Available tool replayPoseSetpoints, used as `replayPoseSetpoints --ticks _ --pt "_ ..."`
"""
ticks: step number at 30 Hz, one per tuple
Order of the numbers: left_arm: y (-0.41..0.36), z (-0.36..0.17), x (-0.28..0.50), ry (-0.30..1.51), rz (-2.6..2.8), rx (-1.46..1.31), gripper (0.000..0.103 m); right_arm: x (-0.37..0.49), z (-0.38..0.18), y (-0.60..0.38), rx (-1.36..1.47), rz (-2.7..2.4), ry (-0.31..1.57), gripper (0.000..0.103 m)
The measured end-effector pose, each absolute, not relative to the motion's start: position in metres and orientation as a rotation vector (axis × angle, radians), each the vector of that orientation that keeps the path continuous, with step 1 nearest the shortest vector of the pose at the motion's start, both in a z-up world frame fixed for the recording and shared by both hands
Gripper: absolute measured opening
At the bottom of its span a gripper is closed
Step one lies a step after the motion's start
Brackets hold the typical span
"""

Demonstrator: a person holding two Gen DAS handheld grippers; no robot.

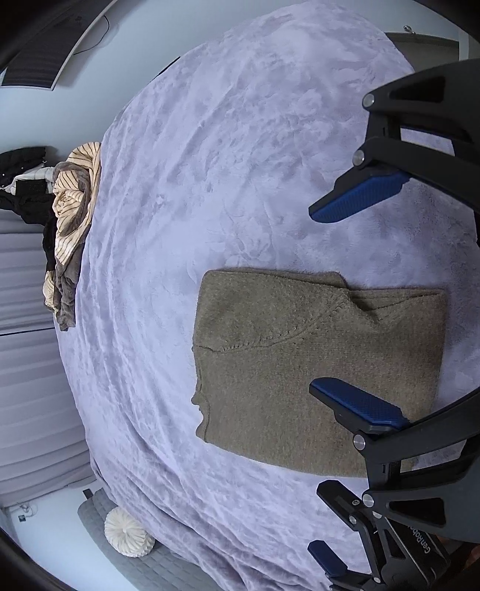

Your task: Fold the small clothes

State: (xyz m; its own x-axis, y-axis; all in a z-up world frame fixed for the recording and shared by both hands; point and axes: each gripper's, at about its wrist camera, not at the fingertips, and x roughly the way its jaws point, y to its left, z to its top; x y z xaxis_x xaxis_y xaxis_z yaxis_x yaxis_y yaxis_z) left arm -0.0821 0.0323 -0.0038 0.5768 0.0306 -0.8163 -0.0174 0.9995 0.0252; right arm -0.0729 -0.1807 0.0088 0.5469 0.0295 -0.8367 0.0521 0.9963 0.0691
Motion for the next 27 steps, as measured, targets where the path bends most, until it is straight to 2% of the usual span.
replayPoseSetpoints --ticks 27 --pt "0.0327 -0.001 -0.0849 0.959 0.025 -0.005 0.103 -0.0731 0.0094 -0.1791 0.086 -0.017 0.991 0.088"
